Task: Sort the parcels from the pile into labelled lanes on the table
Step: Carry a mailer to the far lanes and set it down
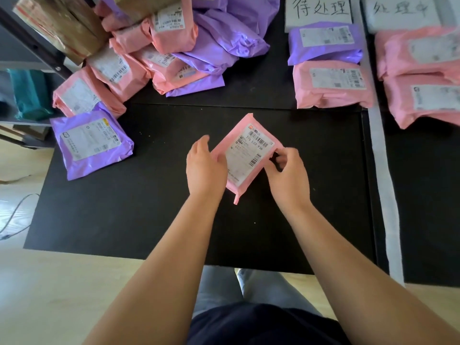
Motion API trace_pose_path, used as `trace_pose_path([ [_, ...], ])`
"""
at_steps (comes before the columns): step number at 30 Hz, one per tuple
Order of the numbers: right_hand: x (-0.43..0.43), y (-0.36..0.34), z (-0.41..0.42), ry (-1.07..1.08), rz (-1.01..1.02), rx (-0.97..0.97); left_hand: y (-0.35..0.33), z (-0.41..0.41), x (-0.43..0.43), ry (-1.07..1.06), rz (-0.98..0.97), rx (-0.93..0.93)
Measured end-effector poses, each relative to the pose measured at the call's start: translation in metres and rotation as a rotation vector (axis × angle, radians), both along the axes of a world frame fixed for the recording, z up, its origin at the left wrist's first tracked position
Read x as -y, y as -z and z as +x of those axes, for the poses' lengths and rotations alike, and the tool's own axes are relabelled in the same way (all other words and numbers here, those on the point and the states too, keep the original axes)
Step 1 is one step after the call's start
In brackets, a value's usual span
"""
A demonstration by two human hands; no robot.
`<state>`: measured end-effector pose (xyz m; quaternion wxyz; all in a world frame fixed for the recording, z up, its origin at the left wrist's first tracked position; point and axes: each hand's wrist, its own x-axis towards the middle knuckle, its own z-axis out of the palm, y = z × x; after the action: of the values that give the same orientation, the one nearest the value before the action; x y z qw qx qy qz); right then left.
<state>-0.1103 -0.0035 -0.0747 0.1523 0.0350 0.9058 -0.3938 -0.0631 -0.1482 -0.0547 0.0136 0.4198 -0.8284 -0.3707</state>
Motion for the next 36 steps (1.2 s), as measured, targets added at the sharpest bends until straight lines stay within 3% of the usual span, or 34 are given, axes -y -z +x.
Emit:
trace_pose_path([
  [7,0.001,0.011,0.008,-0.122,0.023,0.072,0.009,0.016,-0.018,0.057,0.058,0.063],
  [16,-0.013,0.02,0.008,-0.164,0.011,0.032,0.021,0.039,-0.033,-0.072,0.379,-0.005],
  [33,-0.019,0.024,0.01,-0.124,-0.121,0.042,0.031,0.037,-0.023,-0.169,0.582,-0.102],
  [36,-0.021,0.023,0.008,-0.133,-0.129,0.059,0.03,0.024,-0.016,-0.198,0.54,-0.125],
])
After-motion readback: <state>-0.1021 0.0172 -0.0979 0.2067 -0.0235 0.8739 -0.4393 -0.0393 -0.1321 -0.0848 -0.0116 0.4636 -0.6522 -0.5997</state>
